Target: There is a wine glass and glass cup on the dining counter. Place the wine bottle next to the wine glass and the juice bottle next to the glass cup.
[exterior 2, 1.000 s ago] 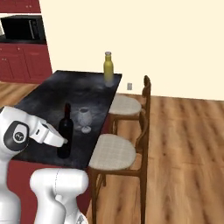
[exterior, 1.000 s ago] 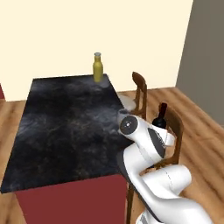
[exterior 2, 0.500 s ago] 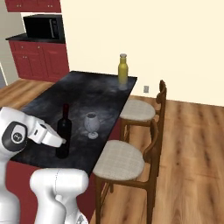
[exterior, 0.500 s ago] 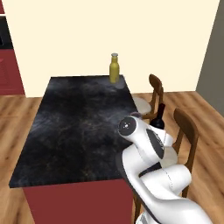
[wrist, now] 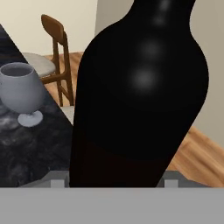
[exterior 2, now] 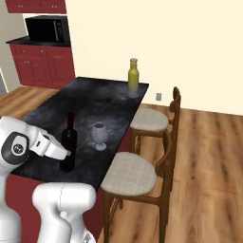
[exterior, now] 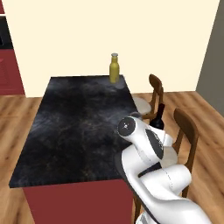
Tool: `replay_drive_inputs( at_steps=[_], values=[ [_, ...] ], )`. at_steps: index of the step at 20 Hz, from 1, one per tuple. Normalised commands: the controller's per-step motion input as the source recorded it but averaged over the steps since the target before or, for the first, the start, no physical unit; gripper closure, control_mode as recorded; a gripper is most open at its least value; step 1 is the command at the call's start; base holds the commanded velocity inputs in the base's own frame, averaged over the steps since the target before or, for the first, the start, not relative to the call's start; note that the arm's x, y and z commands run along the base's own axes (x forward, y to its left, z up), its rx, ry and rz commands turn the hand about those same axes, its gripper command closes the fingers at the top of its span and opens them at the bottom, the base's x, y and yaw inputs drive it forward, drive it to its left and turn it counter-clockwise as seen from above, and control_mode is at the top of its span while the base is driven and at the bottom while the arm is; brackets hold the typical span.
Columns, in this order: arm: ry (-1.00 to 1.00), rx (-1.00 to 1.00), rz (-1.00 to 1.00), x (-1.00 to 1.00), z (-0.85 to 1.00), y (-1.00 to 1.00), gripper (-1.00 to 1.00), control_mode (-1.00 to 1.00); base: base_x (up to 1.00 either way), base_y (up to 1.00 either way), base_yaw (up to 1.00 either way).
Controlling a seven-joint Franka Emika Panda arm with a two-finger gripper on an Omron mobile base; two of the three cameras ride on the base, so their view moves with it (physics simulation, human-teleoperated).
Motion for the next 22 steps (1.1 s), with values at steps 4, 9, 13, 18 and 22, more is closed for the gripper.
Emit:
replay_drive_inputs(
  at_steps=[4,9,13,18,22],
  values=[
    [0.0,0.0,0.0,0.0,0.0,0.0,1.0,1.0,0.0,0.0,0.0],
    [-0.02,-0.01,0.0,0.0,0.0,0.05,1.0,-1.0,0.0,0.05,0.01],
    [-0.12,-0.14,-0.03,0.04,0.0,0.25,1.0,-1.0,0.0,0.0,0.0],
    [-0.06,-0.13,-0.11,0.16,0.0,0.34,1.0,-1.0,0.0,0.0,0.0],
    [0.0,-0.01,-0.09,0.1,0.0,0.26,1.0,-1.0,0.0,0.0,0.0]
  ],
)
